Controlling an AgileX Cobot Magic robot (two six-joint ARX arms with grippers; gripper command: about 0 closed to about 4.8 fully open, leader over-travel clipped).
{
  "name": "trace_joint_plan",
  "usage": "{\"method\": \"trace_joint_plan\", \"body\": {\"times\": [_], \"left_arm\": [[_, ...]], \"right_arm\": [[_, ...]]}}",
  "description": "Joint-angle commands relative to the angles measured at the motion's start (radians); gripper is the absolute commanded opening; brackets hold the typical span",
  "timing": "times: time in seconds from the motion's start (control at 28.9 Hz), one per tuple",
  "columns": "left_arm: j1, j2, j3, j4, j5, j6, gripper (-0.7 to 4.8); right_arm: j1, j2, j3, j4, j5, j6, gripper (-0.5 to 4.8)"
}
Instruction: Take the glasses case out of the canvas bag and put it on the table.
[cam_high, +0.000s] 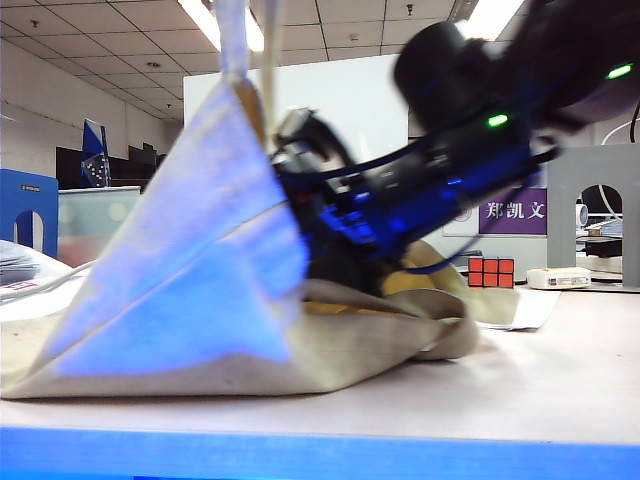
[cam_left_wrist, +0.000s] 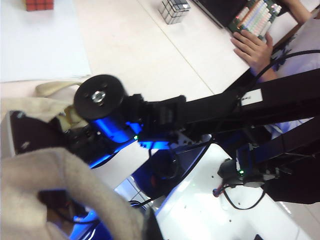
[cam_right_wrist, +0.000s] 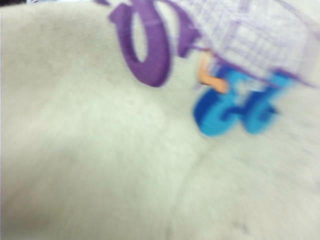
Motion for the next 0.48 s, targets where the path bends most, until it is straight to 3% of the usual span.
{"method": "trace_joint_plan", "body": {"times": [0.03,0.1,0.14,0.35,0.48], "left_arm": [[-0.002,-0.005,0.003,0.015,0.002,0.021,-0.05],[-0.002,-0.004,0.003,0.016,0.002,0.045,-0.05],[-0.002,-0.004,0.003,0.018,0.002,0.049,-0.05],[-0.002,-0.002,0.003,0.024,0.062,0.043,-0.05],[-0.018,-0.002,0.003,0.045,0.161,0.034,-0.05]], "right_arm": [[0.017,0.067,0.057,0.006,0.016,-0.004,4.13],[0.032,0.113,0.089,-0.014,0.083,-0.004,4.78],[0.045,0.129,0.104,-0.019,0.152,-0.003,4.79],[0.032,0.127,0.187,-0.032,0.32,-0.004,4.79],[0.016,0.129,0.208,-0.026,0.333,0.005,4.79]]}}
